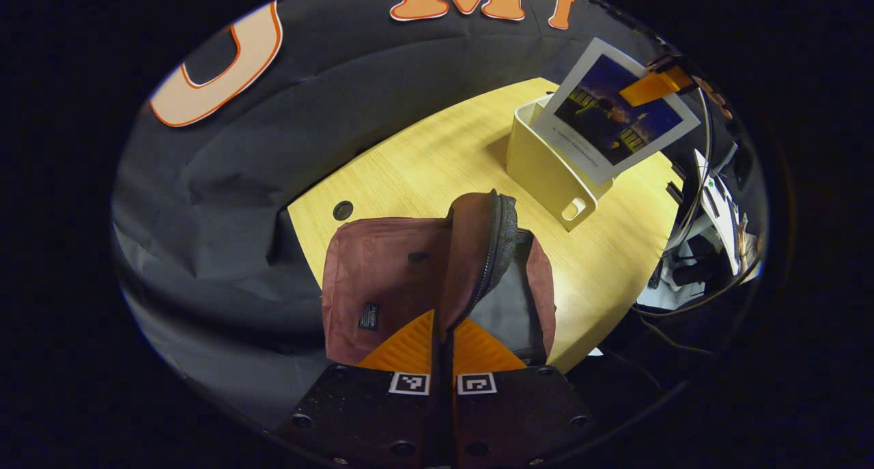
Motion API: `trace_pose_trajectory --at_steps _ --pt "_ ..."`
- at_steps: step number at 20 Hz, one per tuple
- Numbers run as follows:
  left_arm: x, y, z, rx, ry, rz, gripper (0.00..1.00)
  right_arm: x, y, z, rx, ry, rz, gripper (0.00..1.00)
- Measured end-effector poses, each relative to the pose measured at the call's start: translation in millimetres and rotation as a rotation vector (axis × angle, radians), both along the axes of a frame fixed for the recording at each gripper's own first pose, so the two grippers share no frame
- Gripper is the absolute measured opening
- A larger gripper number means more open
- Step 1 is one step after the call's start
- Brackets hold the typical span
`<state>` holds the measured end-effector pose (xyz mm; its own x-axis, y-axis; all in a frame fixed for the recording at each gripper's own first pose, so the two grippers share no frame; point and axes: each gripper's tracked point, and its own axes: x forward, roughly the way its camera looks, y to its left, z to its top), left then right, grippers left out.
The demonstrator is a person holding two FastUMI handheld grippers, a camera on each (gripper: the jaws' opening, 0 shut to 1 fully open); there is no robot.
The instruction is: Open the schoolbag, grab two books from the bookshelf and put them into the schoolbag.
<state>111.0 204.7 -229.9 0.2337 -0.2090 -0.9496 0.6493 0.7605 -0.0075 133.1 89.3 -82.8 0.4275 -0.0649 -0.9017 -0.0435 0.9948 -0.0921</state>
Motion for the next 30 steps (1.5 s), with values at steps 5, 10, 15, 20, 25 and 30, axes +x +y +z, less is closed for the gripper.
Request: trace_pose_trajectory --at_steps 5,10,15,20,25,30 --pt "0.1 -1.3 3.4 -0.003 -0.013 -0.007 0.01 -20.7 22.3 22.9 0.067 -0.065 0.016 0.35" --pt "-0.9 -3.3 3.7 -0.017 -0.013 -0.002 0.01 -43.3 60.7 -6.2 0.185 -0.055 0.018 0.34" --pt "-3.1 -3.5 4.5 -0.025 -0.025 0.012 0.01 -60.7 107.4 -60.6 0.358 -0.005 -0.062 0.34" --pt "-5.5 -3.9 5.2 -0.048 -0.032 0.033 0.01 -71.9 146.6 -94.5 0.524 0.034 -0.124 0.35" --pt "-3.6 -7.4 3.7 -0.071 -0.055 0.06 0.01 -80.0 164.0 -104.5 0.69 0.021 -0.203 0.34" --pt "0.4 -7.2 3.2 -0.085 -0.07 0.065 0.01 -79.5 175.2 -106.3 0.809 0.004 -0.236 0.34"
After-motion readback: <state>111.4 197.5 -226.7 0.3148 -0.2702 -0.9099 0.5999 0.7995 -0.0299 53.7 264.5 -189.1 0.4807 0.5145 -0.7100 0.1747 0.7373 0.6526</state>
